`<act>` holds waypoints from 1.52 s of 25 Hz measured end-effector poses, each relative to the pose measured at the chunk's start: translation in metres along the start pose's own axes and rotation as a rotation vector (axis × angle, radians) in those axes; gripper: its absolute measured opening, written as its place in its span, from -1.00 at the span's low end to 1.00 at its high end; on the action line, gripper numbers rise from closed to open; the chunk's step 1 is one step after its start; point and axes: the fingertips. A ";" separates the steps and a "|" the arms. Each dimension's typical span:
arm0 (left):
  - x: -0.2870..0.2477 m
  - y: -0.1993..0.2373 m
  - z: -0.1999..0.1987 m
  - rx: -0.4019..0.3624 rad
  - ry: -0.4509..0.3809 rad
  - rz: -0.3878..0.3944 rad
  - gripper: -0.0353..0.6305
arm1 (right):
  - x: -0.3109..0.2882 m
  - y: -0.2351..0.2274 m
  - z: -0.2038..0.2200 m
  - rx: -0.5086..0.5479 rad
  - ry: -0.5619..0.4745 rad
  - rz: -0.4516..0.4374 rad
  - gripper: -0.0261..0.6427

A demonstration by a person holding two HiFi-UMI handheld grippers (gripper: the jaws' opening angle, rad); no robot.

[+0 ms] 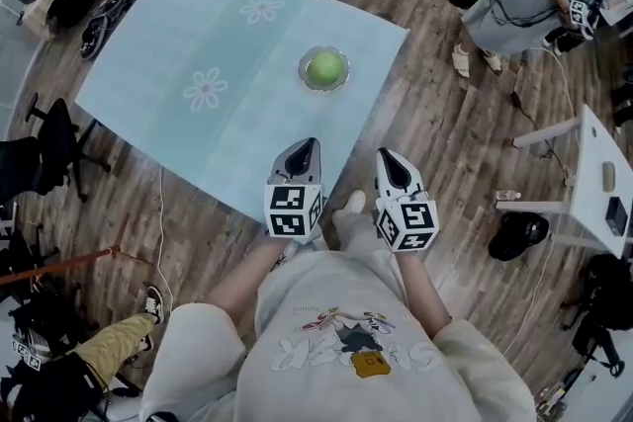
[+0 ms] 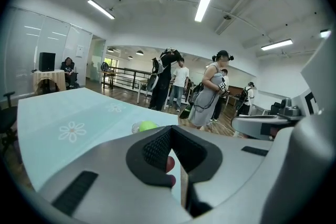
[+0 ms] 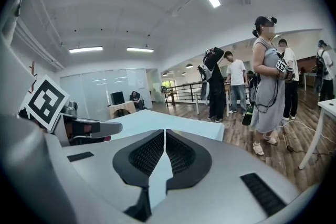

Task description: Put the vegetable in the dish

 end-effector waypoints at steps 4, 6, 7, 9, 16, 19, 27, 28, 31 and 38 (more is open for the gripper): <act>0.019 -0.011 -0.002 0.008 -0.030 0.001 -0.87 | 0.014 0.003 0.007 -0.003 -0.002 0.005 -0.83; 0.029 -0.015 -0.002 0.015 -0.037 0.006 -0.87 | 0.021 0.006 0.008 -0.010 -0.006 0.002 -0.83; 0.033 -0.016 -0.002 0.019 -0.041 0.008 -0.87 | 0.024 0.009 0.007 -0.017 -0.009 -0.002 -0.83; 0.040 -0.017 -0.003 0.027 -0.051 0.008 -0.87 | 0.029 0.016 0.004 -0.033 -0.020 -0.015 -0.83; 0.071 -0.018 -0.006 0.058 -0.076 0.004 -0.87 | 0.053 0.037 -0.012 -0.041 -0.062 -0.048 -0.83; 0.090 -0.024 -0.011 0.051 -0.097 0.012 -0.87 | 0.062 0.044 -0.012 -0.037 -0.069 -0.061 -0.83; 0.128 -0.039 -0.021 -0.033 -0.141 0.021 -0.87 | 0.074 0.058 -0.005 -0.018 -0.053 -0.075 -0.83; 0.130 -0.038 -0.020 -0.024 -0.137 0.024 -0.87 | 0.073 0.061 -0.006 -0.017 -0.053 -0.073 -0.83; 0.137 -0.040 -0.018 0.001 -0.132 0.036 -0.87 | 0.072 0.071 -0.008 -0.014 -0.053 -0.076 -0.83; 0.139 -0.050 -0.013 0.028 -0.132 0.048 -0.87 | 0.069 0.089 -0.010 0.007 -0.048 -0.114 -0.83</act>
Point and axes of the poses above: the fingertips, and each gripper's own axes: x backward along the fingers, y to its left, z out of its underside, and after that the axes turned 6 degrees about -x, right-handed
